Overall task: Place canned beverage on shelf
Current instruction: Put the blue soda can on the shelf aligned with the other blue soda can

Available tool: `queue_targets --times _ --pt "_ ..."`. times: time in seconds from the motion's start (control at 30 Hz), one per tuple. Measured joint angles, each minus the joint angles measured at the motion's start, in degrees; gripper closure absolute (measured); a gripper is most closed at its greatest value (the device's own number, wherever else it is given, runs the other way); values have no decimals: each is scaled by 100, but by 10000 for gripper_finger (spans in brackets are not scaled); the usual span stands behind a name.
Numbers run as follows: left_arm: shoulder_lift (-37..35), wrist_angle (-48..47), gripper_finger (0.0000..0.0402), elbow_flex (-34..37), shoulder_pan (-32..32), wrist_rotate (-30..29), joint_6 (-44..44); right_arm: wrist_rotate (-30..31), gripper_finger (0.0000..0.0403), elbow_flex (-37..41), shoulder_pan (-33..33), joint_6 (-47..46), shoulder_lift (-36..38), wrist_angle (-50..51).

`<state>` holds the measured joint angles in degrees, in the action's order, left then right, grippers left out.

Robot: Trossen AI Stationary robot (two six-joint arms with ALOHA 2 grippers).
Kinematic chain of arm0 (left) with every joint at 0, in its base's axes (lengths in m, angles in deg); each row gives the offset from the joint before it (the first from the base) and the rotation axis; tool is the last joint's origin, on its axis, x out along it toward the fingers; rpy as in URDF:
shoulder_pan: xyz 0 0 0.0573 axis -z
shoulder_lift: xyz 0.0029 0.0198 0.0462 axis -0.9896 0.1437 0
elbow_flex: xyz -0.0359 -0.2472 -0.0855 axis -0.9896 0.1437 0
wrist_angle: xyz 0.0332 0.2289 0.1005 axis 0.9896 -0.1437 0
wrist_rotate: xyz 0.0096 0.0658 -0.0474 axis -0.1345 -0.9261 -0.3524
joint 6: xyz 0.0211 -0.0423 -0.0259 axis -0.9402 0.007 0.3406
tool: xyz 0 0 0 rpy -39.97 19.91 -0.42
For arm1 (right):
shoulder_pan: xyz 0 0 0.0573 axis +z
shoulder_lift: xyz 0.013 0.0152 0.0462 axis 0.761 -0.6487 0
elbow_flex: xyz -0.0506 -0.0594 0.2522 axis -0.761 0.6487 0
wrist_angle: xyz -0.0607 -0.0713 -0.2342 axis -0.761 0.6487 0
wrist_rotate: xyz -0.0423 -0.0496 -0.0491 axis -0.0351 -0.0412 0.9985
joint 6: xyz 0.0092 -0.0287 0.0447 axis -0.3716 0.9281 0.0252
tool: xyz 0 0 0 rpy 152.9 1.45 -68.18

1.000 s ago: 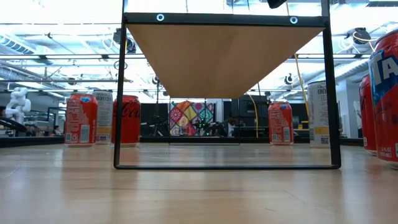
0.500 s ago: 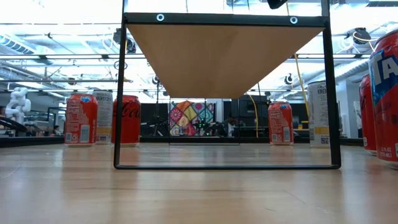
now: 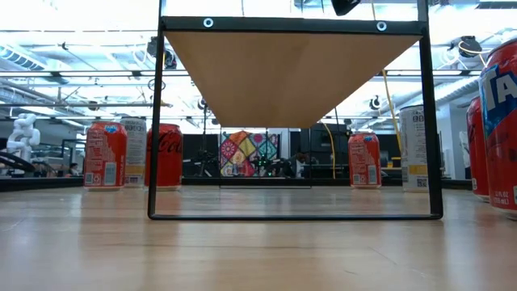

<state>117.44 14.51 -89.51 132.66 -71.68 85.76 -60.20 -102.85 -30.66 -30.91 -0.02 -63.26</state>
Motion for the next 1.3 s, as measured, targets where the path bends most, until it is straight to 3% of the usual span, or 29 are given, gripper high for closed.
queue_targets --times 0.23,0.47,0.7,0.9,1.07,1.3 --pt "9 -915 176 -740 -278 141 -283 730 328 0 72 -37 -124 -165" --pt "9 -1651 176 -2054 -713 134 -921 1039 328 0 153 20 -124 -293" --pt "9 -2419 176 -3694 -1381 82 -1033 3033 328 0 525 256 -124 -608" --pt "-13 -2528 175 -4583 -2127 -201 -1175 3708 328 0 679 821 -124 -1033" --pt "-15 -2541 175 -4764 -2766 -560 -1023 3823 328 0 657 1215 -126 -1131" --pt "-15 -2425 175 -4764 -3452 -691 -1051 2890 325 -2 623 1635 -365 -2267"
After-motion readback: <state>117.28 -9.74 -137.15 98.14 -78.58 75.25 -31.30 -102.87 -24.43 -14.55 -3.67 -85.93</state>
